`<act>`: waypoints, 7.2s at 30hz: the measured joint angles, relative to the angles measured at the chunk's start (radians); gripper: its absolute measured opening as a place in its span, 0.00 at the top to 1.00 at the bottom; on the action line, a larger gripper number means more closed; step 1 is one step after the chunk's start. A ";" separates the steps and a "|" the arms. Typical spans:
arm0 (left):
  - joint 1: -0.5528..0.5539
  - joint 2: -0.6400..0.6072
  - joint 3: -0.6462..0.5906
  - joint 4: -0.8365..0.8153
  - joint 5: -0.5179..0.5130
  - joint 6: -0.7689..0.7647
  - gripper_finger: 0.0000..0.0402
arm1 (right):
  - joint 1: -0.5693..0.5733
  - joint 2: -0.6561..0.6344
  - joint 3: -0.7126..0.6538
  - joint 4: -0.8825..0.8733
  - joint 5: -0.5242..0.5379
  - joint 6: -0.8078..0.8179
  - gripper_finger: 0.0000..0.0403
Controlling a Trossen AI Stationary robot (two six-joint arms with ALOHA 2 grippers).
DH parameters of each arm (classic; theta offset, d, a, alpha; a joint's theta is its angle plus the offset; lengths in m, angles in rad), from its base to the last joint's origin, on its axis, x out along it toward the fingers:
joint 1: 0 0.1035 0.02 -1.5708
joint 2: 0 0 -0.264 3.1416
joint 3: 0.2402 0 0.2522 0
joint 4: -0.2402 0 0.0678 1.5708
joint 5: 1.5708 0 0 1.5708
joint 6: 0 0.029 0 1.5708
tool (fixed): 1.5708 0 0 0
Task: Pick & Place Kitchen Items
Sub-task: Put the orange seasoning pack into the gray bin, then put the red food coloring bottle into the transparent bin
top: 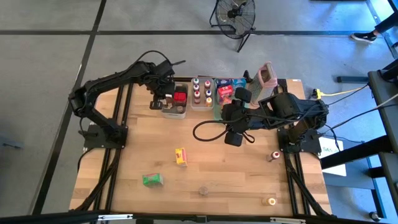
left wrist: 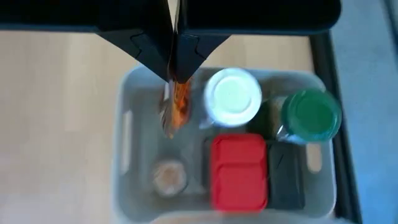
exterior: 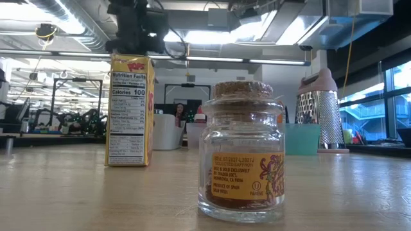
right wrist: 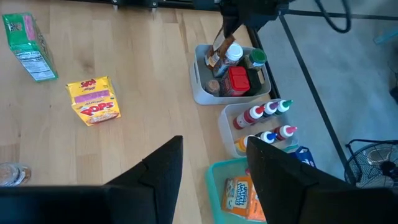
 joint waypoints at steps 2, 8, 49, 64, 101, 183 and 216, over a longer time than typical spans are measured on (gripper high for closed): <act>0.000 0.000 -0.025 0.017 -0.035 0.000 1.00 | 0.000 0.000 0.000 0.000 0.000 -0.003 0.55; 0.000 0.000 -0.072 0.063 -0.025 0.002 1.00 | 0.000 0.000 0.000 0.000 0.003 -0.007 0.55; -0.057 0.101 -0.073 0.103 -0.128 -0.054 1.00 | 0.000 -0.001 0.000 -0.005 -0.001 -0.007 0.55; -0.057 0.101 -0.073 0.110 -0.154 -0.157 1.00 | 0.000 -0.001 0.000 -0.005 0.000 -0.007 0.55; -0.060 0.077 -0.072 0.153 -0.207 -0.182 0.67 | -0.001 -0.001 0.000 -0.004 0.003 -0.007 0.55; -0.195 -0.356 0.147 0.134 -0.024 -0.382 0.65 | 0.060 -0.055 -0.300 -0.050 -0.802 0.850 0.55; -0.195 -0.356 0.146 0.018 -0.023 -0.339 0.65 | 0.206 -0.089 -0.780 -0.049 -0.973 0.972 0.55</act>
